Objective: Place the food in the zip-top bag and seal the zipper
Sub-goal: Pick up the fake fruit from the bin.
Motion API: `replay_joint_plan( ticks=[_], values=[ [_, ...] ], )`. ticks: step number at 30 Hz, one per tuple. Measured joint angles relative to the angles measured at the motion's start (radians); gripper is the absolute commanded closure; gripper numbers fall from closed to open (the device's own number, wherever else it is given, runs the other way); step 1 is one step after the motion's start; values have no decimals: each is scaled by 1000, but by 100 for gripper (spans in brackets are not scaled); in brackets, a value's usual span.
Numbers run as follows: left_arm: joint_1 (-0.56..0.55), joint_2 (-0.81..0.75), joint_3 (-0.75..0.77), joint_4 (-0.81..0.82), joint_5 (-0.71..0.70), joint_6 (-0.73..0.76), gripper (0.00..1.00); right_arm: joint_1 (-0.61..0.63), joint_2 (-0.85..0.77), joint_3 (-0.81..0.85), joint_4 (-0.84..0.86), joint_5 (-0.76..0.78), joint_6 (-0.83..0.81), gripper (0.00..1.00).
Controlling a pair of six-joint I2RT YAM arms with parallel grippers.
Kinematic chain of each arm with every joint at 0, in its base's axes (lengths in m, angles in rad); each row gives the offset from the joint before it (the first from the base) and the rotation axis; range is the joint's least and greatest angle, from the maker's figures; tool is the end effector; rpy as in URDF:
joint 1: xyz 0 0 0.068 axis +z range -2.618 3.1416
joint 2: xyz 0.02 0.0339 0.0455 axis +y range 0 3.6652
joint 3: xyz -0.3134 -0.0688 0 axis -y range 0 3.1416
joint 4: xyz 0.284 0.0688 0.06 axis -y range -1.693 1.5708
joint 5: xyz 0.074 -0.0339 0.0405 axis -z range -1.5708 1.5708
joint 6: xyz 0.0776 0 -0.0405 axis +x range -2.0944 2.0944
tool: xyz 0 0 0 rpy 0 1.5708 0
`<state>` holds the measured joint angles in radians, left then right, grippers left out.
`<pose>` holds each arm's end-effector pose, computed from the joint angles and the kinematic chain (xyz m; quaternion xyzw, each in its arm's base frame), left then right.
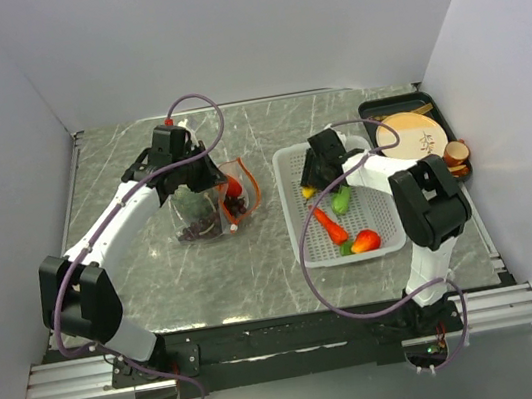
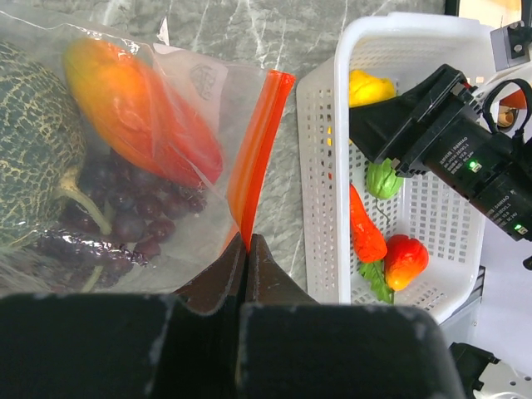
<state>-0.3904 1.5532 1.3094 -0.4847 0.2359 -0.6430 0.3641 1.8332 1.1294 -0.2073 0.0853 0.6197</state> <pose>0.3779 -0.1751 0.3170 -0.0664 0.9051 -0.2939 0.2999 0.4223 0.1539 0.1586 0.1342 0.9358 0.1173 0.3043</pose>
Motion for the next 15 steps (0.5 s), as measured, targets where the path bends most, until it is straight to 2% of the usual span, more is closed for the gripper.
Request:
replay_joint_plan(
  ticks=[5,10,15],
  values=[
    [0,2,0,1,0,3,99,0,-2,-3,21,0,-3,68],
    [0,13,0,1,0,3,99,0,-30,-19,31,-3,-16,70],
    [0,19,4,-8,-1,5,99,0,-134,-58,24,-8,-39,71]
  ],
)
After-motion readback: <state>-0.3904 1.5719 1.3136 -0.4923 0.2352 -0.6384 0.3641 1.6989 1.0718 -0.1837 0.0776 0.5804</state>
